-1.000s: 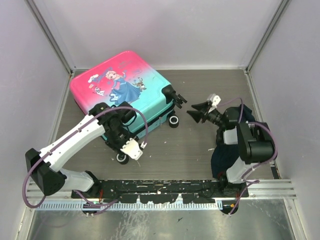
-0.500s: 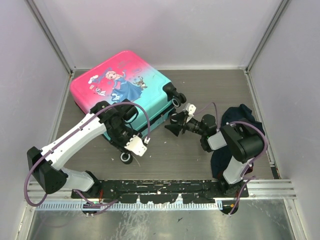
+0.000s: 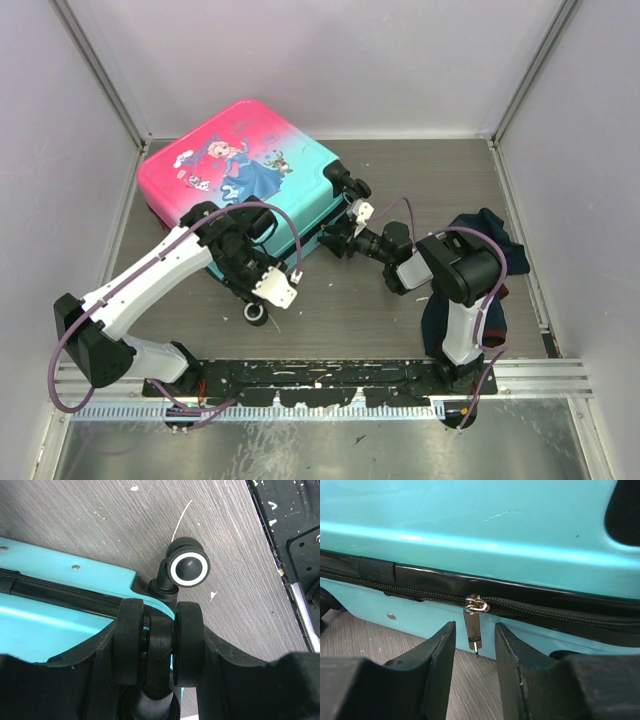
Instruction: Pack the luggage
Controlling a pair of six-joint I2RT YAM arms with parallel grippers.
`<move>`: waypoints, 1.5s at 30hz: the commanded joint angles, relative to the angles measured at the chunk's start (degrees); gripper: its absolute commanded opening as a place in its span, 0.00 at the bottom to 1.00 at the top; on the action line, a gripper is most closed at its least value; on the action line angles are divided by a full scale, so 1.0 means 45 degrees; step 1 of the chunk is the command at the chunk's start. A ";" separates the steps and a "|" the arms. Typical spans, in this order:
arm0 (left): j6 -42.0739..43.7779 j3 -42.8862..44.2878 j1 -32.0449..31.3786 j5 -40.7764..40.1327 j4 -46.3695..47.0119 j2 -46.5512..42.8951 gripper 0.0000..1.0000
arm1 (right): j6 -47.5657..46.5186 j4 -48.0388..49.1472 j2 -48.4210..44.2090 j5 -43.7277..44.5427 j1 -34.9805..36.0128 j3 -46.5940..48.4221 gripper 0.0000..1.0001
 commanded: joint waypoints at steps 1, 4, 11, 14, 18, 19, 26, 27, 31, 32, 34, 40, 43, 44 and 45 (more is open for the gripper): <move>-0.1445 0.0620 0.0280 0.0298 0.0394 -0.0300 0.00 | -0.0519 0.1153 0.0161 0.1037 0.0413 0.0551 0.40; -0.1501 0.0577 0.0277 0.0368 0.0498 -0.0214 0.00 | -0.0545 0.1239 0.0199 0.1847 0.0727 0.0710 0.35; -0.1582 0.0508 0.0278 0.0426 0.0770 -0.0127 0.00 | -0.0499 0.0975 -0.0566 0.3678 0.1343 0.0586 0.49; -0.1574 0.0412 0.0273 0.0423 0.0926 -0.0131 0.00 | -0.0539 0.0622 -0.0914 0.4405 0.1466 0.0385 0.47; -0.1567 0.0272 0.0268 0.0509 0.0974 -0.0164 0.00 | -0.0686 0.0307 -0.0994 0.5764 0.1545 0.0423 0.41; -0.1576 0.0228 0.0279 0.0514 0.0981 -0.0196 0.00 | -0.0755 0.0053 -0.1033 0.6124 0.1569 0.0553 0.40; -0.1480 0.0153 0.0270 0.0480 0.1029 -0.0257 0.00 | -0.1000 0.0389 -0.1212 0.5948 0.1589 0.0593 0.22; -0.1485 0.0174 0.0270 0.0445 0.1027 -0.0256 0.00 | -0.1068 0.0425 -0.1312 0.5720 0.1591 0.0496 0.19; -0.1470 0.0061 0.0277 0.0454 0.1047 -0.0306 0.00 | -0.1362 0.1022 -0.1543 0.4878 0.1545 -0.0093 0.11; -0.1474 0.0004 0.0275 0.0471 0.1075 -0.0338 0.00 | -0.1377 0.1188 -0.1534 0.4600 0.1517 -0.0183 0.09; -0.1502 -0.0091 0.0280 0.0483 0.1108 -0.0404 0.00 | -0.1318 0.1326 -0.1494 0.4274 0.1513 -0.0183 0.07; -0.1497 -0.0206 0.0291 0.0407 0.1037 -0.0583 0.00 | -0.0691 0.0654 -0.1754 0.4320 0.1514 -0.0001 0.01; -0.1696 -0.0339 0.0313 0.0323 0.1371 -0.0647 0.00 | -0.0337 0.0350 -0.2002 0.3143 0.1513 -0.0221 0.01; -0.1822 -0.0341 0.0331 0.0330 0.1511 -0.0596 0.00 | -0.0048 0.0310 -0.2065 0.2474 0.1509 -0.0284 0.01; -0.1947 -0.0283 0.0323 0.0345 0.1590 -0.0528 0.00 | 0.0272 0.0239 -0.2116 0.1961 0.1569 -0.0316 0.01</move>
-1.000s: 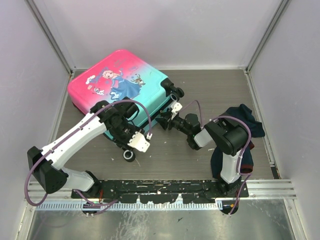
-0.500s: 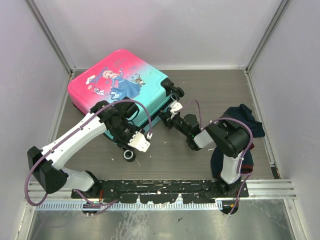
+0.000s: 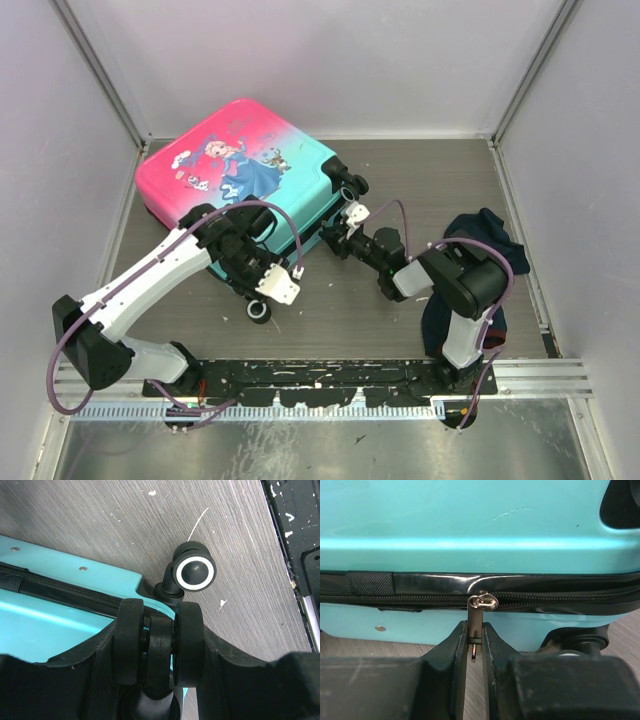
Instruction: Pack the luggage
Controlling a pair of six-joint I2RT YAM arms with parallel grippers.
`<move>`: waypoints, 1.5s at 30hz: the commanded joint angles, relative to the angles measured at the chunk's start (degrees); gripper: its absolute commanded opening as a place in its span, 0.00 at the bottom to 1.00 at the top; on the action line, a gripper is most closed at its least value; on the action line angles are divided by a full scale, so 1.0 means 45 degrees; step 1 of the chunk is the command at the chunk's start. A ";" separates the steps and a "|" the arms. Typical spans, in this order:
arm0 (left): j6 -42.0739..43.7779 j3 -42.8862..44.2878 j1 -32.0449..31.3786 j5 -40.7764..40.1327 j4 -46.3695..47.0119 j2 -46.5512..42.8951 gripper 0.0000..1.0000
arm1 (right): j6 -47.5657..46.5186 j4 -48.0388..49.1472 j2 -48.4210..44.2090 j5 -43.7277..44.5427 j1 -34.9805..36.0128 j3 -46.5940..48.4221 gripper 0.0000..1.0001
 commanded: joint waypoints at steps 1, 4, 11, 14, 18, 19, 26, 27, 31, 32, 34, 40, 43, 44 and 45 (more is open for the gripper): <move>-0.1594 0.0133 0.0252 0.0243 0.0633 -0.0289 0.00 | 0.1163 0.1294 -0.1232 -0.2632 0.0208 0.0012 0.01; -0.1894 0.0259 0.0240 0.0433 0.0829 -0.0071 0.00 | 0.1818 0.0854 -0.1143 -0.3490 0.0730 0.0205 0.01; -0.2063 0.0218 0.0289 0.0451 0.0967 0.0073 0.00 | 0.2498 0.0387 -0.1256 -0.4536 0.1161 0.0183 0.01; -0.2010 0.0103 0.0413 0.0400 0.0855 -0.0087 0.00 | 0.2435 -0.0794 -0.1629 -0.4509 0.0326 0.0091 0.01; -0.1641 -0.0163 0.0735 0.0374 0.0538 -0.0371 0.00 | 0.2493 -0.1932 -0.1683 -0.4340 -0.1652 0.0399 0.01; -0.1521 -0.0234 0.0802 0.0347 0.0447 -0.0442 0.00 | 0.2511 -0.2313 -0.1690 -0.4250 -0.2175 0.0555 0.01; -0.0596 -0.0733 0.1014 0.0231 -0.0349 -0.0811 0.00 | 0.2455 -0.3532 -0.1265 -0.3351 -0.4537 0.1503 0.01; -0.0505 -0.0757 0.1049 0.0215 -0.0472 -0.0824 0.00 | 0.2477 -0.3561 -0.1130 -0.3213 -0.4765 0.1640 0.01; -0.0042 -0.0842 0.1144 0.0190 -0.0996 -0.0840 0.00 | 0.2529 -0.3549 -0.0479 -0.2994 -0.5807 0.2328 0.00; 0.0136 -0.0863 0.1151 0.0212 -0.1153 -0.0840 0.00 | 0.2514 -0.3439 -0.0256 -0.3012 -0.6020 0.2642 0.00; 0.0642 -0.1019 0.1158 0.0253 -0.1521 -0.0840 0.00 | 0.2885 -0.3042 0.0306 -0.3249 -0.6430 0.3324 0.01; 0.2130 -0.1924 0.1162 -0.0362 -0.1919 -0.1583 0.00 | 0.3800 -0.2791 0.1806 -0.5242 -0.7061 0.5852 0.00; 0.2339 -0.2028 0.1166 -0.0624 -0.1957 -0.1534 0.00 | 0.5154 -0.2764 0.2815 -0.7093 -0.7367 0.7588 0.01; 0.2335 -0.1998 0.1171 -0.0673 -0.1904 -0.1484 0.00 | 0.5568 -0.2769 0.3083 -0.7648 -0.7421 0.7960 0.01; 0.2294 -0.1918 0.1166 -0.0680 -0.1850 -0.1401 0.00 | 0.5751 -0.2752 0.3268 -0.8172 -0.7435 0.8165 0.01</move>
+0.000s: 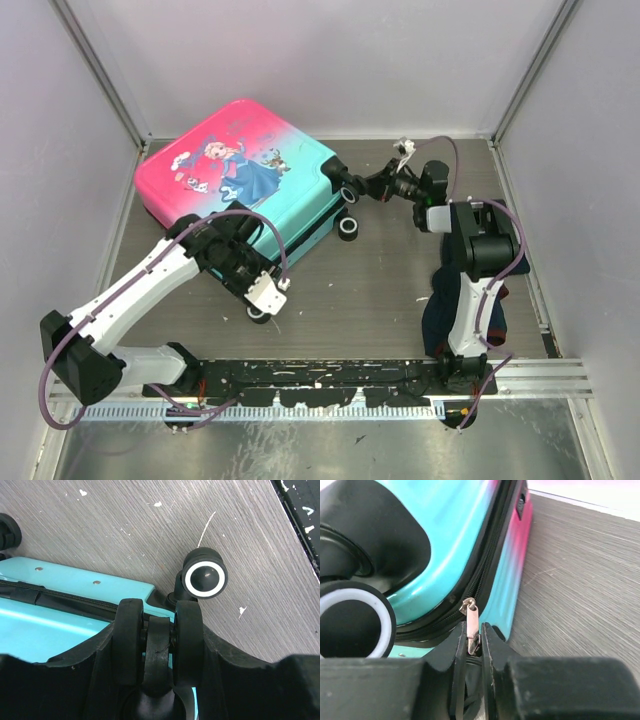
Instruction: Pack the luggage
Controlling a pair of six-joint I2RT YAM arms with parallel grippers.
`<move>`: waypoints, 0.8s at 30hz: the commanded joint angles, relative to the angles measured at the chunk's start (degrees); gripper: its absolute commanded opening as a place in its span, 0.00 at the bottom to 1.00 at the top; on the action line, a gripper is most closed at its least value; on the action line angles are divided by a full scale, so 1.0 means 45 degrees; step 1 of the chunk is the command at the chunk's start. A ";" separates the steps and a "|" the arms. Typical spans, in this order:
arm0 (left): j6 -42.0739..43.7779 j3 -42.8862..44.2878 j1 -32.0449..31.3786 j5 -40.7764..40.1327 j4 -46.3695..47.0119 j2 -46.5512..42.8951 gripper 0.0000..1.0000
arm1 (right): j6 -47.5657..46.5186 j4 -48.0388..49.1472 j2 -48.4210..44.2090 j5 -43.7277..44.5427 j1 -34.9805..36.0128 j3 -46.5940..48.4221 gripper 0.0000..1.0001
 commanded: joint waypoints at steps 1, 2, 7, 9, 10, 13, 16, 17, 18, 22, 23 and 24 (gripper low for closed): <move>-0.0043 -0.0220 0.0355 -0.1647 -0.2672 -0.0138 0.00 | 0.1260 0.1058 0.0674 -0.0322 -0.1067 0.1799 0.01; -0.0105 -0.0141 0.0362 -0.1667 -0.2608 -0.0019 0.00 | 0.1256 0.1133 0.0715 -0.0552 -0.1049 0.1690 0.01; -0.0386 0.0196 0.0431 -0.1610 -0.2342 0.0181 0.00 | -0.0543 0.0087 0.0376 -0.0136 -0.1165 0.0925 0.54; -0.0106 0.0086 0.0427 -0.1636 -0.2549 0.0189 0.00 | -0.0990 -0.0188 0.0258 -0.0310 -0.1360 0.0955 0.67; 0.0119 0.0005 0.0427 -0.1687 -0.2678 0.0138 0.00 | -0.1201 -0.0381 0.0248 -0.0473 -0.1474 0.1045 0.69; 0.0719 -0.0811 0.0445 -0.2184 -0.2948 -0.0412 0.00 | -0.1988 -0.1214 0.0056 -0.1433 -0.1667 0.1184 0.70; 0.1269 -0.1719 0.1089 -0.3099 -0.3199 -0.0838 0.00 | -0.3217 -0.2094 -0.0402 -0.2231 -0.1662 0.0950 0.69; 0.1585 -0.1935 0.1562 -0.3192 -0.3296 -0.0894 0.00 | -0.3274 -0.2141 -0.0516 -0.2360 -0.1636 0.0830 0.69; 0.1873 -0.2123 0.2173 -0.3317 -0.3281 -0.0962 0.00 | -0.3312 -0.2212 -0.0644 -0.2445 -0.1579 0.0727 0.68; 0.2166 -0.2200 0.3861 -0.3159 -0.2266 -0.1255 0.07 | -0.4233 -0.2841 -0.1262 -0.2509 -0.1122 0.0234 0.68; 0.1778 -0.2017 0.3964 -0.2869 -0.2064 -0.1338 0.19 | -0.4470 -0.2846 -0.1446 -0.2480 -0.0951 0.0064 0.68; 0.1402 -0.1752 0.3966 -0.2508 -0.1924 -0.1428 0.34 | -0.4678 -0.2847 -0.1610 -0.2433 -0.0773 -0.0126 0.68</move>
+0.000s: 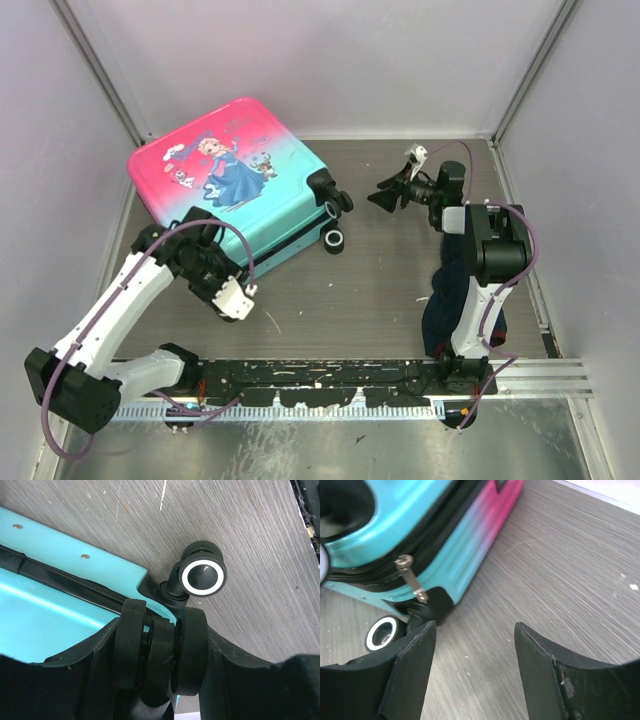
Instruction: Pack the luggage
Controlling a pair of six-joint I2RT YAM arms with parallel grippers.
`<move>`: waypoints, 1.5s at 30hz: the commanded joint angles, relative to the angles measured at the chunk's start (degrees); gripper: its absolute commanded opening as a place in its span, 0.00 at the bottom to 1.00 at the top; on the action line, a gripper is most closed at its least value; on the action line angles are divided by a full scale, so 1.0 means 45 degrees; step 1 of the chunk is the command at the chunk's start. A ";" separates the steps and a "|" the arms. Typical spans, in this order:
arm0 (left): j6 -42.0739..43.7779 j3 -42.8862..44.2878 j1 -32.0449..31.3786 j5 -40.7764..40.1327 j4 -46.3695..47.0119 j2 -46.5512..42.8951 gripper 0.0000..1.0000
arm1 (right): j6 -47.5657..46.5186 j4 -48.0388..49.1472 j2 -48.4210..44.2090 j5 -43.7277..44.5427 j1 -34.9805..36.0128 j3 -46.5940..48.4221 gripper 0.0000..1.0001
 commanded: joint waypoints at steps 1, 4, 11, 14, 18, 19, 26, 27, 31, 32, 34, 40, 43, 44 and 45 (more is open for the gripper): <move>-0.1924 0.0084 0.1089 -0.1431 -0.0847 0.0069 0.46 | -0.1559 -0.0117 -0.1496 -0.0470 0.0787 -0.0596 0.68; -0.3811 0.1253 0.1101 0.0165 -0.0391 -0.0355 0.71 | -0.1706 0.0364 -0.1642 -0.0420 0.1303 -0.0918 0.68; -1.2845 0.4306 0.1111 0.1121 0.1789 -0.0603 0.99 | -0.0608 0.0602 -0.0278 0.1453 0.1444 0.1816 0.67; -1.7036 0.4628 0.1657 0.0572 0.2951 -0.0650 1.00 | 0.0099 0.0146 0.0653 0.1952 0.1599 0.3751 0.67; -2.1276 0.4099 0.4130 -0.0037 0.4817 -0.0783 0.98 | 0.0563 0.0039 0.1635 0.2525 0.2225 0.5451 0.68; -2.1960 0.4030 0.4934 0.0162 0.5014 -0.0667 0.98 | 0.0600 0.0031 0.1805 0.2631 0.2426 0.5818 0.68; -2.6364 0.3508 1.0364 0.1910 0.5681 0.1218 0.98 | 0.0035 0.0000 0.2560 0.2700 0.3620 0.6595 0.68; -2.6605 0.3339 1.0696 0.2226 0.5933 0.1458 0.98 | -0.0101 -0.0040 0.2528 0.2585 0.3746 0.6556 0.68; -2.6941 0.2865 1.0833 0.3707 0.7477 0.2946 0.98 | -0.0442 0.0309 0.2216 0.1885 0.4142 0.5961 0.68; -2.6995 0.2836 1.0796 0.4406 0.7849 0.3297 0.98 | -0.0539 0.0494 0.2034 0.1773 0.4226 0.5678 0.68; -2.6942 0.2996 1.0530 0.5306 0.8224 0.4088 1.00 | -0.0697 0.0824 0.1577 0.1484 0.4364 0.4974 0.68; -2.4302 0.4372 0.8208 0.6337 0.7704 0.6408 0.81 | -0.1340 0.1070 -0.0172 0.1063 0.4916 0.2419 0.68; -2.3305 0.5230 0.7364 0.6698 0.7175 0.7746 0.74 | -0.1501 0.1156 -0.1043 0.0811 0.4999 0.1195 0.68; -2.2991 0.5534 0.7135 0.6702 0.6981 0.8118 0.73 | -0.1587 0.1130 -0.1370 0.0718 0.5012 0.0793 0.68; -2.2605 0.5804 0.6955 0.6663 0.6752 0.8448 0.73 | -0.1668 0.1034 -0.1689 0.0631 0.5021 0.0430 0.67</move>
